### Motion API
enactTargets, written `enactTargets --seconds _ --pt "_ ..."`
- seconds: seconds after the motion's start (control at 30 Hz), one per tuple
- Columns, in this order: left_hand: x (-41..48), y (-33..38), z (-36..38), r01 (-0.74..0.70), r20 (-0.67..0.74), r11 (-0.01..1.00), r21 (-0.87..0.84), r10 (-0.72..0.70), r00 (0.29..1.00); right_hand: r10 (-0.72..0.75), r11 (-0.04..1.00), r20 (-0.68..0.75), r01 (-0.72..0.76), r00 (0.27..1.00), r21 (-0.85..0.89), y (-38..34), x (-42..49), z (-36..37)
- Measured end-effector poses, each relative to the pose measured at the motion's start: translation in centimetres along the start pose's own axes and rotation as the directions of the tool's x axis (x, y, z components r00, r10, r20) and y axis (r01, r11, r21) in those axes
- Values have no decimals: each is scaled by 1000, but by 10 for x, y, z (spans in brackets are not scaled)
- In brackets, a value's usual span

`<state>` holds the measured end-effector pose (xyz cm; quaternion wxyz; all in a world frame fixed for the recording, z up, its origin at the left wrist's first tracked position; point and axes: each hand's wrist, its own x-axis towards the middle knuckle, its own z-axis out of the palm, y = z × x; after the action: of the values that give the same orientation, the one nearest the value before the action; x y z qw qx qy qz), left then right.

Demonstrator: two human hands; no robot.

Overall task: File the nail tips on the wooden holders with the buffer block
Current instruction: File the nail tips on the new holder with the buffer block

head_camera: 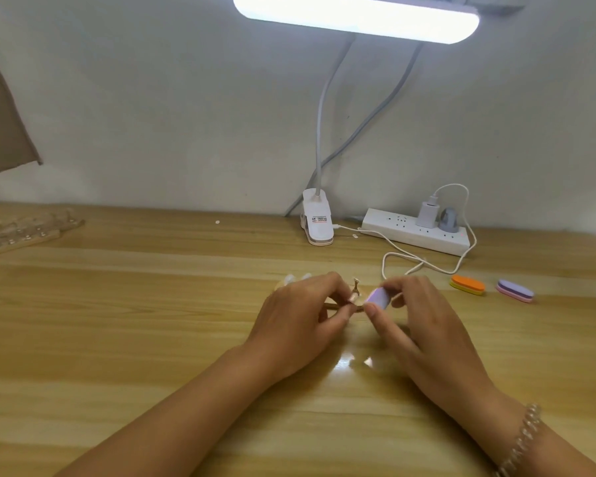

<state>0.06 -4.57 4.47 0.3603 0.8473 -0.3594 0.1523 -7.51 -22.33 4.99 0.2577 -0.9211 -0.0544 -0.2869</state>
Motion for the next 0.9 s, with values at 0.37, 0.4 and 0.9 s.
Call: enactTargets --seconds 0.37,0.4,0.9 --pt "0 -6 -1 109 254 959 -260 -41 966 -45 994 6 44 999 102 0 1 1" --pt "0 -6 -2 126 274 957 -262 -52 960 -77 994 21 76 997 76 0 0 2" --pt "-2 -3 -3 81 333 990 -115 -39 942 5 988 16 -8 1000 152 3 3 2"
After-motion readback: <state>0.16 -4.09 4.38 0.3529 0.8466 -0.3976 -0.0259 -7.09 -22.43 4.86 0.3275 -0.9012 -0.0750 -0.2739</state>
